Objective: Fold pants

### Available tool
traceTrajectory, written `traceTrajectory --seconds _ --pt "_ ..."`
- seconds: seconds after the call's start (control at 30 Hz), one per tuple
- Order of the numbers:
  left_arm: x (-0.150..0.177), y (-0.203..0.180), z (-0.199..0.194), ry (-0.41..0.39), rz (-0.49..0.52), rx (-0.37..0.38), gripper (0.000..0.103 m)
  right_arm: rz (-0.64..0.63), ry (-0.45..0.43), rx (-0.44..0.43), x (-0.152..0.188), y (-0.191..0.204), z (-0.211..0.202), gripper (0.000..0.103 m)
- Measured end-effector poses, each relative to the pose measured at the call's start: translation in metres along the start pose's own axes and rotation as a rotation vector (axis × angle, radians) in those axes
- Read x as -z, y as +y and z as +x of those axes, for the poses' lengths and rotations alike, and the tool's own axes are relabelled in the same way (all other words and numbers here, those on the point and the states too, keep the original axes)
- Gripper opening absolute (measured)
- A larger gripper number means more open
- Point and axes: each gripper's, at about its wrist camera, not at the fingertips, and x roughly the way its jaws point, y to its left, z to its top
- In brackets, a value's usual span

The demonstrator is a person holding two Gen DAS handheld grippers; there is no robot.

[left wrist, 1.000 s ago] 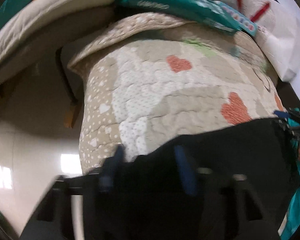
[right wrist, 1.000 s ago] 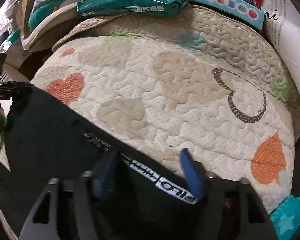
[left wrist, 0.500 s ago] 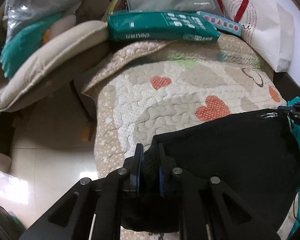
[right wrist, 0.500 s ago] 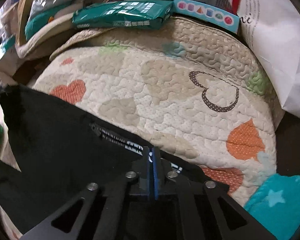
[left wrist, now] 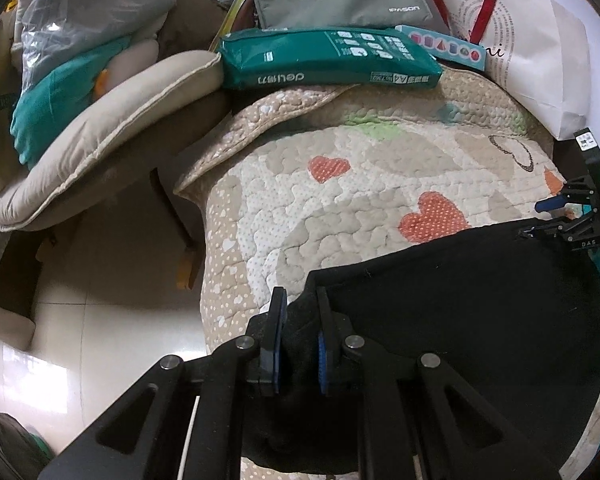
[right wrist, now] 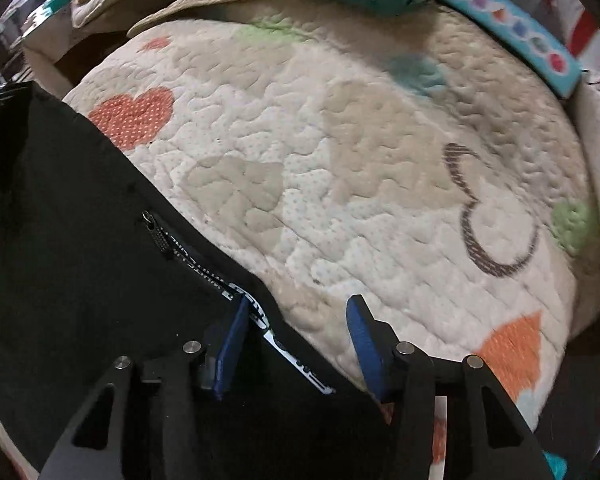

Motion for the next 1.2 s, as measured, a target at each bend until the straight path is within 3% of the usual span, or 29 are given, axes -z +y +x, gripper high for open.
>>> traceTrajectory --seconds 0.13,0.43,0.53,0.63,0.77,0.9,0.97,1.03,1.07,1.2 --pt "0.004 0.001 -0.007 -0.022 -0.016 0.001 0.013 -0.059 -0.025 0.048 0.004 0.014 -0.012 0.049" --pt "0.016 -0.007 -0.085 -0.195 -0.063 0.077 0.012 -0.206 -0.076 0.158 -0.004 0.062 -0.020 0.045" --pt "0.023 -0.005 -0.098 -0.229 -0.087 0.077 0.012 -0.226 -0.090 0.115 -0.004 0.077 -0.023 0.045" --pt "0.029 0.000 -0.101 -0.233 -0.104 0.091 0.012 -0.225 -0.041 0.106 0.001 0.080 -0.008 0.042" --pt "0.035 0.004 -0.091 -0.210 -0.123 0.089 0.012 -0.136 -0.041 0.037 0.000 0.064 -0.003 0.044" --pt "0.039 0.008 -0.083 -0.194 -0.141 0.091 0.012 -0.074 -0.035 0.022 0.003 0.062 -0.002 0.044" --pt "0.041 0.009 -0.081 -0.188 -0.146 0.091 0.012 -0.039 -0.026 -0.017 0.003 0.060 -0.003 0.029" --pt "0.043 0.008 -0.080 -0.185 -0.145 0.084 0.012 -0.019 -0.018 -0.008 0.001 0.062 -0.005 0.022" --pt "0.043 0.008 -0.081 -0.186 -0.144 0.080 0.012 -0.009 -0.021 0.002 0.001 0.062 -0.008 0.005" --pt "0.043 0.006 -0.087 -0.197 -0.155 0.082 0.012 0.037 -0.059 0.055 0.005 0.058 -0.035 0.005"
